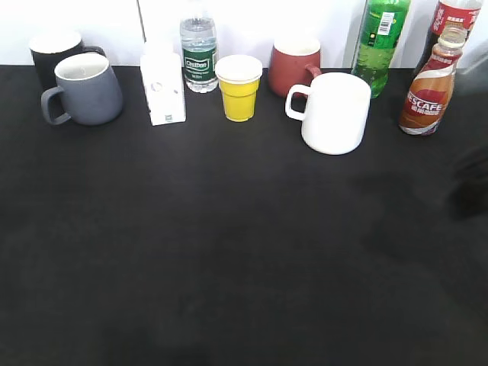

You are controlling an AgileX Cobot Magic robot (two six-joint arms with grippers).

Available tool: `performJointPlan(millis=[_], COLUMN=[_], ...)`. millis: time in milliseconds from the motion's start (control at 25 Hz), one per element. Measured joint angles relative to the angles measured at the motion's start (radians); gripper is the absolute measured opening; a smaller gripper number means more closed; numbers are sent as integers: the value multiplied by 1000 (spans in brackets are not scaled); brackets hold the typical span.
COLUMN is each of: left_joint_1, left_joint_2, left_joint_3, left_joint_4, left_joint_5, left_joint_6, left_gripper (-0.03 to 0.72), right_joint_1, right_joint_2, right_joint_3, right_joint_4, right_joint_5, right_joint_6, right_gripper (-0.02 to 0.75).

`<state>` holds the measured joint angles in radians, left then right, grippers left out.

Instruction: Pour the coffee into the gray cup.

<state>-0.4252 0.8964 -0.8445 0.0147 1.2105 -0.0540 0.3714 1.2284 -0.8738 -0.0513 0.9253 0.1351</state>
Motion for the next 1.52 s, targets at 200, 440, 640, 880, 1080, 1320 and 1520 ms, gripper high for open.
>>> performJointPlan(millis=[200, 440, 640, 880, 1080, 1320, 1520], left_joint_1=[0, 0, 0, 0, 1, 357, 455], left_joint_2=[-489, -756, -753, -753, -753, -843, -904], left_joint_3=[106, 273, 320, 320, 320, 321, 323], left_joint_4=[52, 67, 78, 79, 79, 77, 80], left_joint_5=[6, -17, -135, -148, -149, -150, -149], left_joint_6=[-11, -12, -12, -12, -11, -11, -11], left_gripper=[369, 456, 461, 414, 300, 235, 235], right_joint_1=[0, 0, 2, 3, 2, -346, -383], right_joint_2=[-527, -1010, -1065, -1065, -1067, -1137, -1237], right_joint_3=[20, 298, 371, 371, 371, 371, 371], right_joint_4=[-11, -74, -63, -63, -63, -61, -55], right_joint_5=[93, 162, 135, 132, 129, 126, 121], right_joint_6=[0, 0, 0, 0, 0, -1, -1], right_gripper=[557, 556, 556, 555, 555, 555, 554])
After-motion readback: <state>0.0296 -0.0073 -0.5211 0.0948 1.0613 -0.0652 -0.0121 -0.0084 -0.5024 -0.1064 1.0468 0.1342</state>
